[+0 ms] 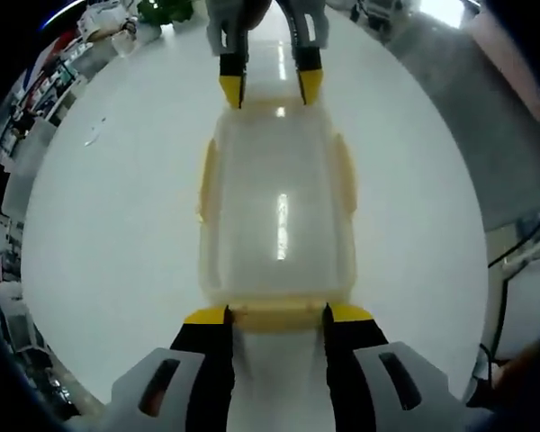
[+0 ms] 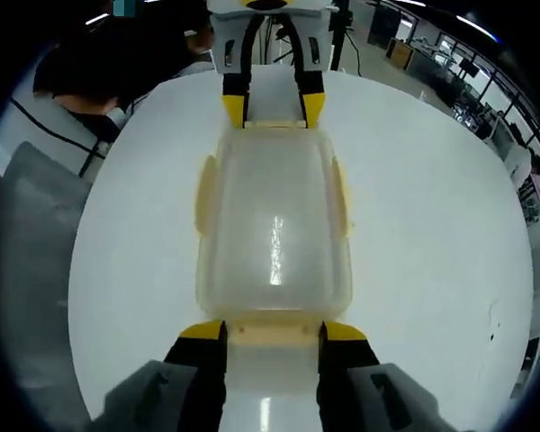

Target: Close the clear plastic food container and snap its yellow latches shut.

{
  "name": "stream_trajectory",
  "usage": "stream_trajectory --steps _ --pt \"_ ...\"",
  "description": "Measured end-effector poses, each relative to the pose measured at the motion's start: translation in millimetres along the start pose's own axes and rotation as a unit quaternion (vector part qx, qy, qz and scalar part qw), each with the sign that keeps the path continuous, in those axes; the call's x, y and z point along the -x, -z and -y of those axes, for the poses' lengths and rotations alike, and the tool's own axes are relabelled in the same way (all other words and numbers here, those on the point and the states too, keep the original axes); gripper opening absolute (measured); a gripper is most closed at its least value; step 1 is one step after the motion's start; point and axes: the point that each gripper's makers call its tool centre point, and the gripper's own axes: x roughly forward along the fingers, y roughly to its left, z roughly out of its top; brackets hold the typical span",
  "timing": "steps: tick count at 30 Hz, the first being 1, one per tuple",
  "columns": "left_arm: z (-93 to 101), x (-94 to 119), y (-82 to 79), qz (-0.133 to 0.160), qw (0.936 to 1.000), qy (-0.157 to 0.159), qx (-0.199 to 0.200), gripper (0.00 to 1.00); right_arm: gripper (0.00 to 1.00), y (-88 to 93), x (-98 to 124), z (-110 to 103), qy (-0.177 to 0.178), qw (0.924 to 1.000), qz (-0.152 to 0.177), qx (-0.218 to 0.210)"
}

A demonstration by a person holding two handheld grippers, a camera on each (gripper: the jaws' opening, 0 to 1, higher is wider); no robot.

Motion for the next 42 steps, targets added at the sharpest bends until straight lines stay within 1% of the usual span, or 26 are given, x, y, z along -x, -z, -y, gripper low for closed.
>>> stream_trajectory --steps 3,4,9,15,18,21,22,23,26,28,32,39,42 --pt "-2.7 9.1 -4.5 0.012 0.9999 -0.006 0.006 0.36 0.37 1.6 6.5 3.4 0.011 0.9999 -0.003 0.005" --pt "-4.7 12.2 -6.7 0.016 0.9998 -0.012 -0.001 0.36 0.37 1.7 7.4 3.2 0.011 0.9999 -0.002 0.005" --pt "-4.3 23.1 -10.7 0.014 0.9998 -0.014 -0.005 0.36 0.37 -1.7 19.3 1.4 0.012 0.9999 0.007 0.001" --pt "1.9 36.5 -14.3 0.009 0.9999 -0.011 -0.002 0.36 0.37 -8.1 35.0 -4.2 0.002 0.9999 0.013 0.007" --pt "4.3 46.5 -17.8 0.017 0.9998 -0.009 0.005 0.37 0.37 -9.6 43.1 -6.5 0.002 0.9998 0.014 0.012" --pt "5.3 55.7 -19.0 0.018 0.9998 -0.011 0.002 0.37 0.37 -13.7 50.3 -8.3 0.000 0.9996 0.026 0.011" --pt "4.9 59.1 -19.5 0.017 0.9998 -0.014 0.001 0.37 0.37 -15.6 53.1 -8.3 0.002 0.9995 0.029 0.011" --pt "3.5 62.3 -19.9 0.015 0.9997 -0.019 0.002 0.37 0.37 -17.7 56.2 -7.0 0.011 0.9994 0.031 0.014" --pt "3.7 67.4 -21.6 0.011 0.9997 -0.023 -0.001 0.37 0.37 -20.2 60.1 -7.8 0.016 0.9993 0.029 0.017" --pt "3.9 70.3 -23.1 0.014 0.9996 -0.023 0.002 0.37 0.37 -19.4 61.7 -8.2 0.019 0.9993 0.024 0.021" --pt "6.2 73.3 -26.9 0.012 0.9997 -0.023 0.002 0.37 0.37 -18.3 66.3 -9.3 0.017 0.9993 0.027 0.021" --pt "5.7 75.2 -35.7 0.013 0.9995 -0.027 0.001 0.37 0.37 -12.5 74.1 -9.5 0.021 0.9992 0.026 0.023" --pt "7.6 73.9 -43.7 0.014 0.9995 -0.027 -0.002 0.37 0.37 -4.3 75.1 -10.7 0.021 0.9993 0.016 0.026"
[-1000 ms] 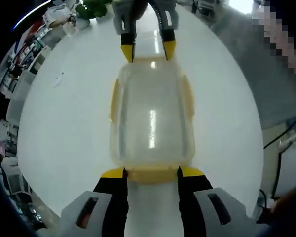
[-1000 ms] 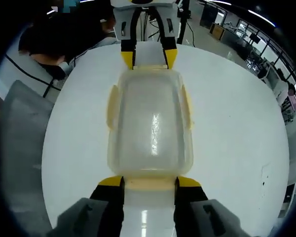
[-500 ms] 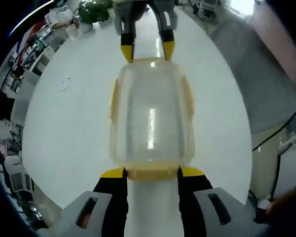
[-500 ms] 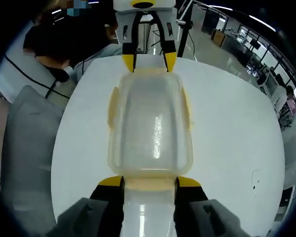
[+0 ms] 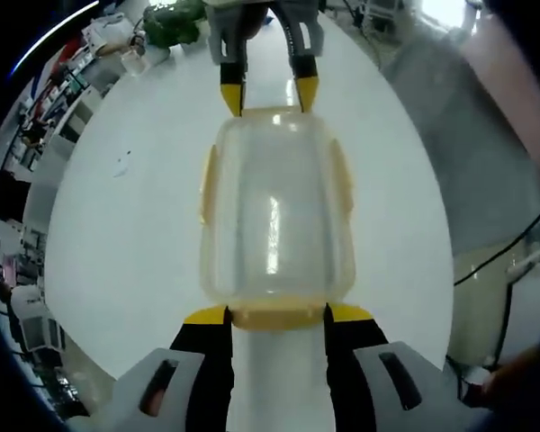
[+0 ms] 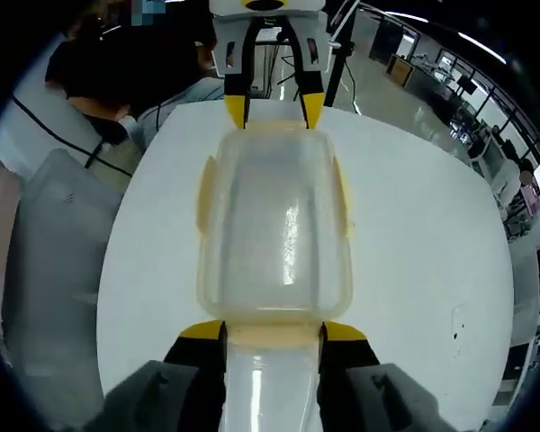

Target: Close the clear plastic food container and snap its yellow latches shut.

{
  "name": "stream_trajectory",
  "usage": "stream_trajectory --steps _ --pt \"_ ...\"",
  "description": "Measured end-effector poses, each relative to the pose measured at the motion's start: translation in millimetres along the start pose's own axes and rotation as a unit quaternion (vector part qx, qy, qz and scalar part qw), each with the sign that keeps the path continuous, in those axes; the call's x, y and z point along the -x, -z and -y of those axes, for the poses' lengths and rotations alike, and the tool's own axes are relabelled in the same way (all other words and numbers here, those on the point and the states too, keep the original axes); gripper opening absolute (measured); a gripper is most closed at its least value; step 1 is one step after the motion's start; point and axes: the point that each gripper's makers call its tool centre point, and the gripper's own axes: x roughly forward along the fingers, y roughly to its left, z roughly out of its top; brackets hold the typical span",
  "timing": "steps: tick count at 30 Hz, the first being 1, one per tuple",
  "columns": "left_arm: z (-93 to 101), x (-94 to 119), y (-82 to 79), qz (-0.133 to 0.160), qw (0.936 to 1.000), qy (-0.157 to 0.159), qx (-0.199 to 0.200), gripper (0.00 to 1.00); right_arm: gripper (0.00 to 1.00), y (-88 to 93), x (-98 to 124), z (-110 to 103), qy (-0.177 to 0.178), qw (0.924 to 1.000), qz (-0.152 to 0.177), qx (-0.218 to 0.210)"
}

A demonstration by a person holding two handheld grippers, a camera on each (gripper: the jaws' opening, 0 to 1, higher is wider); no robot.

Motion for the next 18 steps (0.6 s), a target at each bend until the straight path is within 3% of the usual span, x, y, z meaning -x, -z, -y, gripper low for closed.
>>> stream_trajectory --steps 18 --pt "0.0 -12.1 -45.9 0.021 0.9996 0.009 -0.016 0.36 0.37 44.7 16.4 -6.9 -0.003 0.9997 -0.013 -0.022"
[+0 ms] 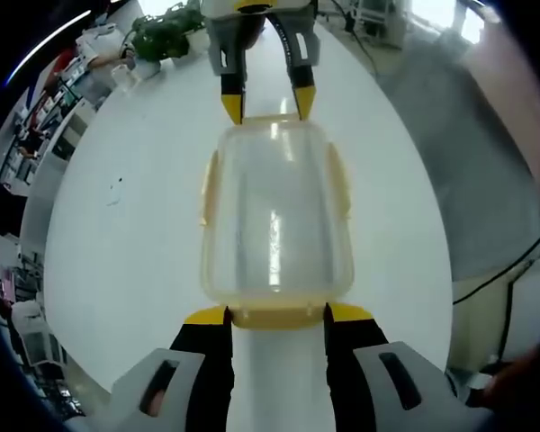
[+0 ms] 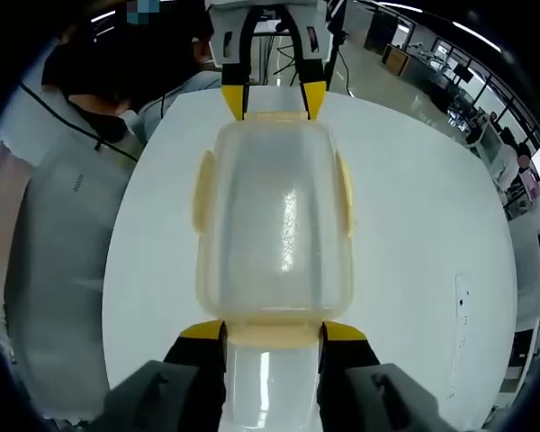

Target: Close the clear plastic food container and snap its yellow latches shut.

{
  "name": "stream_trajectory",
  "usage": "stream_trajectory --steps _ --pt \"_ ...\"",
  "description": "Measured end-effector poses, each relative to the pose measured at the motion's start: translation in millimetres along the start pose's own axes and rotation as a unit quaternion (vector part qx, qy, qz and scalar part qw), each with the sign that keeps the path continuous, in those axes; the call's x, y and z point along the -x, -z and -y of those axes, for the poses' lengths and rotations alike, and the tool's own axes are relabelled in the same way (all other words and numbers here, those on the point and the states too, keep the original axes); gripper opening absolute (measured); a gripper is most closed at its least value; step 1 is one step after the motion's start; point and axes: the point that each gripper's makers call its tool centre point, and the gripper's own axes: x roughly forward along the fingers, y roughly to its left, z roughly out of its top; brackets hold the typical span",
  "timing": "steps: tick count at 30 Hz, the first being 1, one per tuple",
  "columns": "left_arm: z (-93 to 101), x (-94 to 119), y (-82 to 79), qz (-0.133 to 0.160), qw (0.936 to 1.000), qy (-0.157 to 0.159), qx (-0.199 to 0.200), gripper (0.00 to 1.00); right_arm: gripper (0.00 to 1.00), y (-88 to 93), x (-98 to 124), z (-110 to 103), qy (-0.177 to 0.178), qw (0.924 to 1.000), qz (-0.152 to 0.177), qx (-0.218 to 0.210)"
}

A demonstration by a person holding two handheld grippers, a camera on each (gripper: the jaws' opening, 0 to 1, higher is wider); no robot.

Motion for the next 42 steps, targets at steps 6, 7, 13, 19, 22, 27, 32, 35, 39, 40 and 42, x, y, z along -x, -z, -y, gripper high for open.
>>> stream_trajectory --steps 6,7,13,19,22,27,32,35,39,40,42 --pt "-3.3 -7.6 -20.0 0.016 0.9998 0.006 -0.003 0.37 0.37 20.9 8.3 0.5 0.004 0.9999 -0.006 -0.010" --pt "-3.8 -8.7 -22.7 0.017 0.9998 0.007 -0.005 0.37 0.37 23.5 9.6 -0.1 0.004 0.9999 -0.007 -0.011" --pt "-6.2 -18.9 -42.8 0.021 0.9996 0.012 -0.012 0.36 0.37 44.9 17.8 -2.0 0.006 0.9996 -0.018 -0.019" --pt "-6.3 -28.6 -63.2 0.029 0.9993 0.017 -0.017 0.36 0.37 64.7 25.0 -4.4 0.006 0.9993 -0.026 -0.027" --pt "-6.3 -33.6 -73.0 0.030 0.9992 0.020 -0.019 0.36 0.37 74.9 28.2 -5.8 0.004 0.9990 -0.031 -0.031" --pt "-7.0 -37.9 -86.7 0.032 0.9990 0.022 -0.023 0.36 0.37 88.5 34.1 -7.4 0.004 0.9986 -0.038 -0.036" --pt "-5.8 -45.5 -100.8 0.036 0.9989 0.026 -0.012 0.37 0.37 103.6 39.8 -6.9 0.007 0.9984 -0.043 -0.035" --pt "-4.8 -48.3 -108.1 0.040 0.9988 0.027 -0.010 0.36 0.37 112.6 41.2 -8.3 0.005 0.9981 -0.053 -0.033" --pt "-2.7 -54.3 -117.3 0.042 0.9985 0.035 -0.003 0.36 0.37 122.6 44.4 -8.7 0.002 0.9977 -0.059 -0.034" --pt "-2.7 -55.1 -119.1 0.042 0.9985 0.036 -0.003 0.36 0.37 123.6 44.6 -8.9 0.001 0.9977 -0.060 -0.033" --pt "-2.9 -58.1 -123.1 0.042 0.9984 0.037 -0.005 0.37 0.37 128.0 45.9 -8.8 0.000 0.9974 -0.063 -0.034"
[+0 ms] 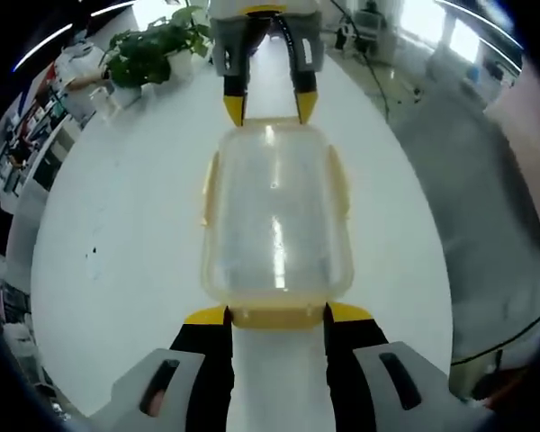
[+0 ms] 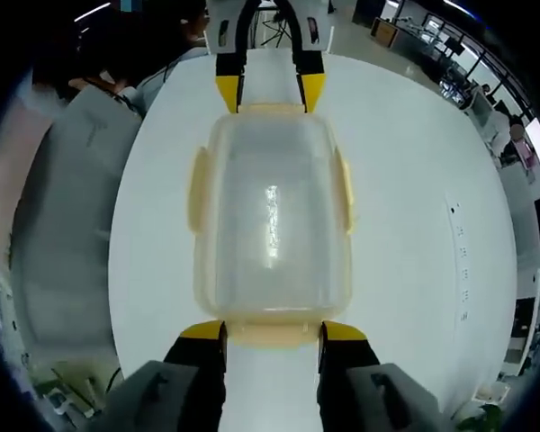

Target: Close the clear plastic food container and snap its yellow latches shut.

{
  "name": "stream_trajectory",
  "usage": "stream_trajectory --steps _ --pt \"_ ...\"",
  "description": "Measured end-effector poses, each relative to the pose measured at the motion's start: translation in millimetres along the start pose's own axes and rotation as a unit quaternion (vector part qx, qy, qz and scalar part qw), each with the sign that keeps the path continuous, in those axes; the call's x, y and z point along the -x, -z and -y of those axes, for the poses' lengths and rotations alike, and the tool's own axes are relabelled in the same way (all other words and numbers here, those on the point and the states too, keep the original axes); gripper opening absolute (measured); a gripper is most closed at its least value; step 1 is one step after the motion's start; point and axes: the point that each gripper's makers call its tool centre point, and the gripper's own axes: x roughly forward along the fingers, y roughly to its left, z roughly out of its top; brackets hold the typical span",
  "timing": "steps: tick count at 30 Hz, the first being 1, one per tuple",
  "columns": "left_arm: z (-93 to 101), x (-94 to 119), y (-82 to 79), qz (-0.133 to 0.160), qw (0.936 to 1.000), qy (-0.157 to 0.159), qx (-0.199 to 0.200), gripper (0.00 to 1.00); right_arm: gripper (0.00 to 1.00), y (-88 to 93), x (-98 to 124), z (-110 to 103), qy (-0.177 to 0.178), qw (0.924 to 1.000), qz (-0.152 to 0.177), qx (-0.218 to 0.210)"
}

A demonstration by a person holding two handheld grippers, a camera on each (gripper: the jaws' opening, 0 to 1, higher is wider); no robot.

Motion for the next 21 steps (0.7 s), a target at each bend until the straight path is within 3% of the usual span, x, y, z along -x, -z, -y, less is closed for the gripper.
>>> stream_trajectory --steps 8,21 --pt "-4.0 -8.2 -12.1 0.001 1.0000 -0.002 0.000 0.37 0.37 14.7 1.9 4.7 0.002 0.9999 -0.015 -0.003" --pt "-4.7 -16.2 -18.4 -0.001 1.0000 0.004 -0.002 0.37 0.37 25.1 -0.2 3.7 -0.003 0.9996 -0.025 -0.009"
